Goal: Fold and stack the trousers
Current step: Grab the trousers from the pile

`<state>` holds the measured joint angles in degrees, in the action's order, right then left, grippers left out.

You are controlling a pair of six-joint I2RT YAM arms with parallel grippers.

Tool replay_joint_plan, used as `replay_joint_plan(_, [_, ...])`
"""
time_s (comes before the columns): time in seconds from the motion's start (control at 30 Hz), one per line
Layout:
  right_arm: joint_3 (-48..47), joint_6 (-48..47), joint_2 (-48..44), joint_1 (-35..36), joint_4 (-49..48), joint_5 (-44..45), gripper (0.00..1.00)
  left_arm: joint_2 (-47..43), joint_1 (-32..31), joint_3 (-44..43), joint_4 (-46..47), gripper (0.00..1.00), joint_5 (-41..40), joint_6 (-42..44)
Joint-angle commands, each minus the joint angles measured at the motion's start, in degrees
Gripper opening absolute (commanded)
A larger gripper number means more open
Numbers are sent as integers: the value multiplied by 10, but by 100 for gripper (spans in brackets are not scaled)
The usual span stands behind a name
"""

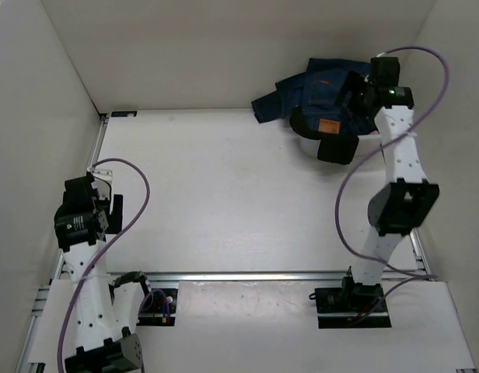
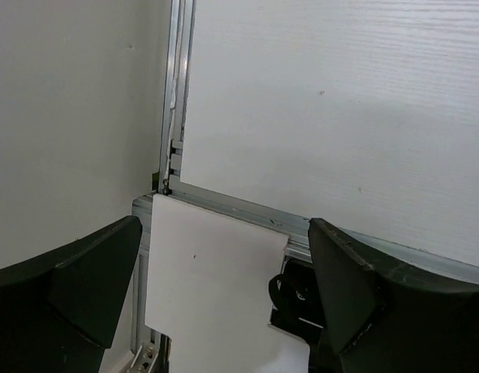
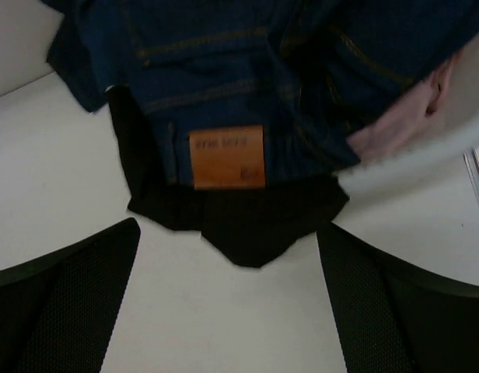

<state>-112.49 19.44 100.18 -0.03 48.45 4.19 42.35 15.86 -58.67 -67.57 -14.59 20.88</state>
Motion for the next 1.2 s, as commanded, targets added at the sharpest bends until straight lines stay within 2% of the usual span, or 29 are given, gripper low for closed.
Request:
replay_joint_plan(0.0, [-120,-33,136,-2,-31,42,99,46,8,-24,26,100,-14,-14])
replay_joint_plan(0.03, [-183,-42,199,-2,-39,42,99,55,8,-24,32,100,-20,-7])
replay_joint_plan(0.13, [-247,-48,286,-2,-70,42,99,85,8,-29,38,100,-39,-1])
replay_joint_plan(0.23, [-227,-48,304,-2,-100,88,99,111,8,-35,38,100,-71,4])
replay_joint_plan(0.3, [-199,-55,292,-2,-132,109,94,116,14,-35,43,100,-85,4])
replay_joint_plan(0.37, [-163,-69,281,-2,-152,102,64,121,19,-35,49,100,-93,4])
replay_joint_plan(0.4, [-163,-76,281,-2,-152,94,26,121,19,-35,49,100,-93,4])
replay_joint_plan(0.43, [-163,-76,281,-2,-152,94,6,121,19,-35,49,100,-93,4])
replay_joint_plan(0.47, [-163,-71,281,-2,-152,106,0,121,19,-35,49,100,-93,4])
replay_joint_plan(0.63, [-168,-65,206,-2,-140,100,0,107,19,-40,54,100,-88,30])
replay_joint_plan(0.9, [-131,-75,-59,111,-198,80,0,51,19,-47,69,100,-17,35])
replay_joint_plan(1.1, [-119,-81,-201,288,-258,107,0,21,19,-47,69,100,22,35])
replay_joint_plan(1.13, [-111,-70,-212,332,-277,87,0,21,19,-47,69,100,22,35])
replay_joint_plan(1.17, [-111,-57,-227,361,-324,8,0,15,19,-53,69,100,28,35])
